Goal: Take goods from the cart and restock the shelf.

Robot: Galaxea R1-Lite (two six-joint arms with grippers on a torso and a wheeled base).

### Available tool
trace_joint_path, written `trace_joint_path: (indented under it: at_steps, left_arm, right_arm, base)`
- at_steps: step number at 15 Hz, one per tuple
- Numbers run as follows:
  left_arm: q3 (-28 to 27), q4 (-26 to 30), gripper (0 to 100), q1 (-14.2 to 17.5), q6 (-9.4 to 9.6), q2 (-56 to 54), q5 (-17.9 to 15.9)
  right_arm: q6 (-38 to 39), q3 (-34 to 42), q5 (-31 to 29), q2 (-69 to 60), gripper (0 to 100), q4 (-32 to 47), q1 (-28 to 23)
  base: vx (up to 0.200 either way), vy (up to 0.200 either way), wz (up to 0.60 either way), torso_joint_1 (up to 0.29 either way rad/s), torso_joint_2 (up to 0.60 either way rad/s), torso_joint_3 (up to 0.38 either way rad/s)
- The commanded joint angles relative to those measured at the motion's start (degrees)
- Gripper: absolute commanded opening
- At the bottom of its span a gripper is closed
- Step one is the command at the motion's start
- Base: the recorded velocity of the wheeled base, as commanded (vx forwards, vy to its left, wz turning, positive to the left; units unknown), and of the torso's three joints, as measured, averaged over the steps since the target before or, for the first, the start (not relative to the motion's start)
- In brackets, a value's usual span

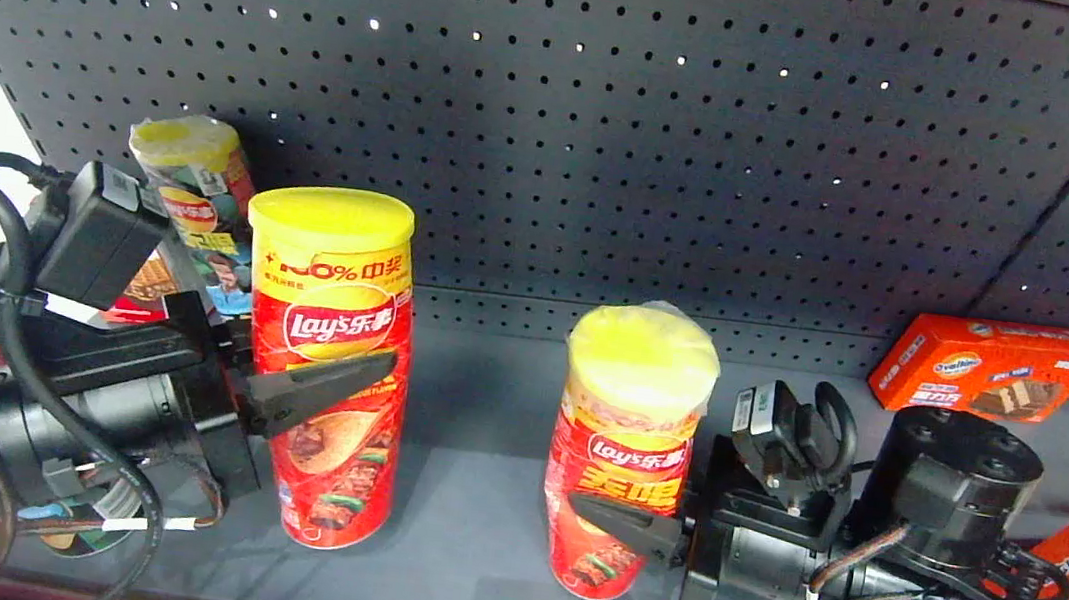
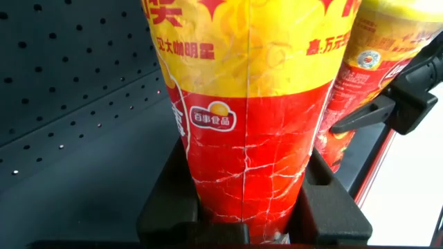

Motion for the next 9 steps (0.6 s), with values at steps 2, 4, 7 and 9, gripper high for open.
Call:
trace_joint_path:
  at_steps: [2, 4, 7, 9]
  left_arm:
    - [0.01, -0.02, 0, -0.04, 0.0, -0.02, 0.01]
    - [0.01, -0.02, 0, -0.04, 0.0, -0.02, 0.01]
    - [0.01, -0.02, 0, -0.04, 0.0, -0.02, 0.01]
    - [0.01, -0.02, 0, -0.04, 0.0, -0.02, 0.01]
  right_arm:
    - [-0.14, 0.0, 0.01, 0.95, 0, 0.12, 0.1]
    - [-0.23, 0.08, 0.01, 1.04, 0, 0.12, 0.62]
    - [-0.4, 0.35, -0.16, 0.95, 100, 0.12, 0.97]
    - [-0.4, 0.7, -2.54, 0.6, 100, 0.12, 0.89]
  base:
    - [0.0, 0.0, 0.0, 0.0, 0.0, 0.0]
    - [0.0, 0.0, 0.0, 0.0, 0.0, 0.0]
    - [0.0, 0.0, 0.0, 0.0, 0.0, 0.0]
    - [0.0, 0.0, 0.0, 0.0, 0.0, 0.0]
